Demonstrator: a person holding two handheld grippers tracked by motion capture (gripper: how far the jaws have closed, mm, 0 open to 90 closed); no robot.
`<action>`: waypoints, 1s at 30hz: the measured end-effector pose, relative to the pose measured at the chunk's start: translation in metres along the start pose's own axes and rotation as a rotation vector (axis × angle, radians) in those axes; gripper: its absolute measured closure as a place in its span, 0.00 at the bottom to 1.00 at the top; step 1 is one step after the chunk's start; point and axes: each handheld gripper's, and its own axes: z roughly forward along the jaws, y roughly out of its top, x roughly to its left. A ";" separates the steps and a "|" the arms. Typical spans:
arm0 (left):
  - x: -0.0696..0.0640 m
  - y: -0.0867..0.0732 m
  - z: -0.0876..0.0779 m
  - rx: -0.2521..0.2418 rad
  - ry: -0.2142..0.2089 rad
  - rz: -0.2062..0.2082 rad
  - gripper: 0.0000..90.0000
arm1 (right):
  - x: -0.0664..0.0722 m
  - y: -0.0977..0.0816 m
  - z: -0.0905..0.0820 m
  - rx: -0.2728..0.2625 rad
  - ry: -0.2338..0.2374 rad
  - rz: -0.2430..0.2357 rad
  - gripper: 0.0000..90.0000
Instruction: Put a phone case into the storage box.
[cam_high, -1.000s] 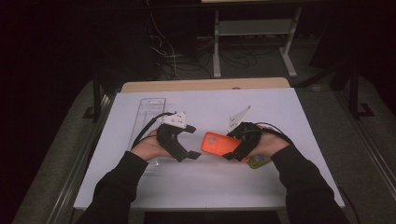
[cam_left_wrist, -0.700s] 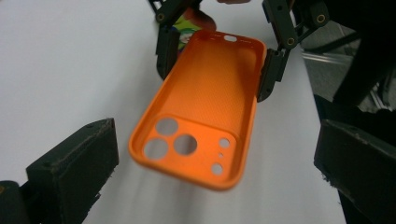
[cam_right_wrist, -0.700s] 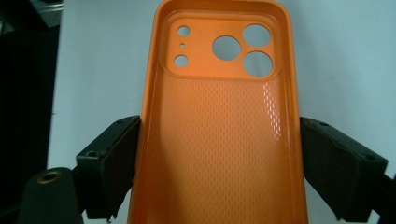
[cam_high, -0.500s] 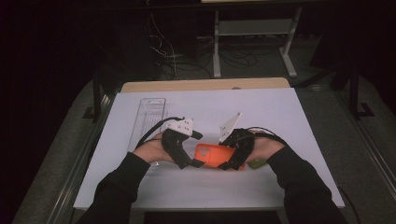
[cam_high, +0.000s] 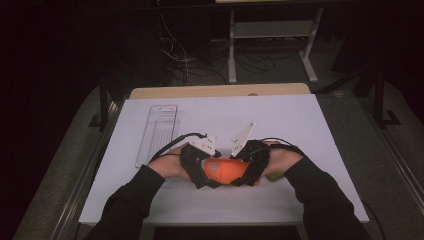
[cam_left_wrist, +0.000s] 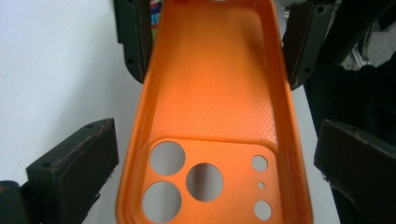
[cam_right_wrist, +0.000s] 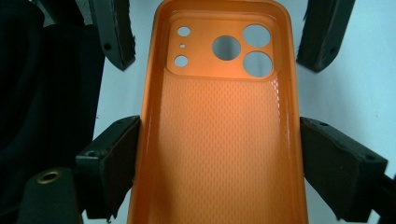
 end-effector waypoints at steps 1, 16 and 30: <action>0.000 0.000 0.001 0.002 -0.001 0.004 0.00 | 0.000 0.000 0.000 0.001 -0.002 -0.003 0.17; -0.002 -0.001 0.010 0.082 0.005 0.029 0.05 | 0.001 0.001 0.001 0.008 0.002 -0.013 0.17; -0.002 -0.001 0.008 0.076 0.001 0.050 0.17 | 0.002 0.001 -0.001 0.004 0.007 -0.019 0.16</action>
